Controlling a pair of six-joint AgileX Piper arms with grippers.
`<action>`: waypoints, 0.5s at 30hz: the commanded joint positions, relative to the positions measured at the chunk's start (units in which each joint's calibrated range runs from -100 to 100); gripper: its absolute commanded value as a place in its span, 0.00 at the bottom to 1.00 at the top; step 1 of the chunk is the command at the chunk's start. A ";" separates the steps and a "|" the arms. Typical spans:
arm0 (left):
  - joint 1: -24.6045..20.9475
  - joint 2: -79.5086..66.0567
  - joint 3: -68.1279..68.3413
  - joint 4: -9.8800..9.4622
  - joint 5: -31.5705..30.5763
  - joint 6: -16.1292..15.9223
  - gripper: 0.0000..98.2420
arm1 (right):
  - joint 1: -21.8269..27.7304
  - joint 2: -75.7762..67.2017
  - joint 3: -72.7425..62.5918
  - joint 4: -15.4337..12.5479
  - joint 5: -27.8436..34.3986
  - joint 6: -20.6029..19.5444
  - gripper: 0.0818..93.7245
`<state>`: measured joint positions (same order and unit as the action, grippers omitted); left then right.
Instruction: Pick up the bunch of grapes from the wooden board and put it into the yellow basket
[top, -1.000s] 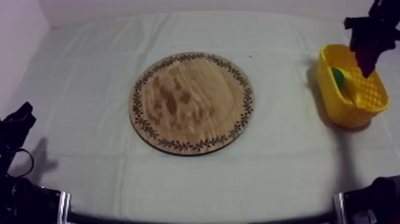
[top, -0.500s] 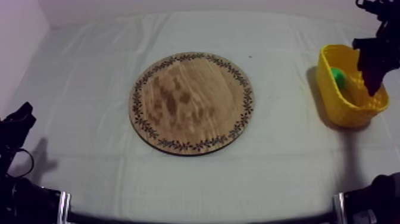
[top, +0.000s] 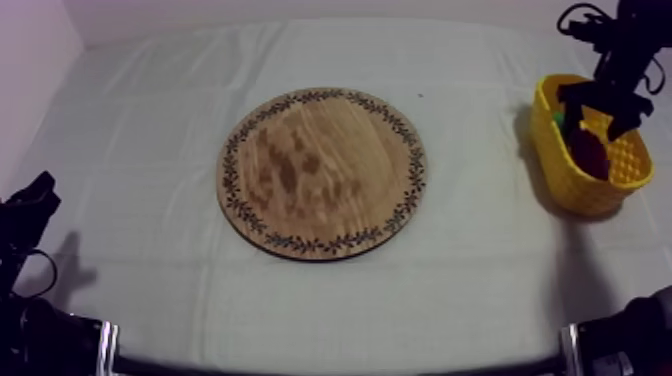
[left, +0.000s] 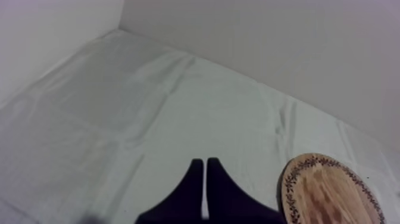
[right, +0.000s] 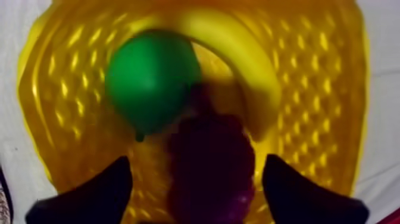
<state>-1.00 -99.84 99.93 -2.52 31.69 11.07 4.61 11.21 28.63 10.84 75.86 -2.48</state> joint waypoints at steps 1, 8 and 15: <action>0.02 0.02 -0.04 0.01 -0.01 -0.01 0.00 | -0.08 0.62 -0.80 -0.02 0.70 0.12 0.79; 0.02 0.02 -0.04 0.01 -0.01 -0.01 0.00 | -0.03 0.86 -3.15 -0.88 2.67 0.88 0.85; 0.02 0.02 -0.04 0.01 -0.01 -0.01 0.00 | 0.82 -2.14 -3.91 -1.02 3.24 0.86 0.70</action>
<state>-1.00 -99.84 99.93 -2.52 31.69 11.07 5.33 9.73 24.63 9.80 79.28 -1.54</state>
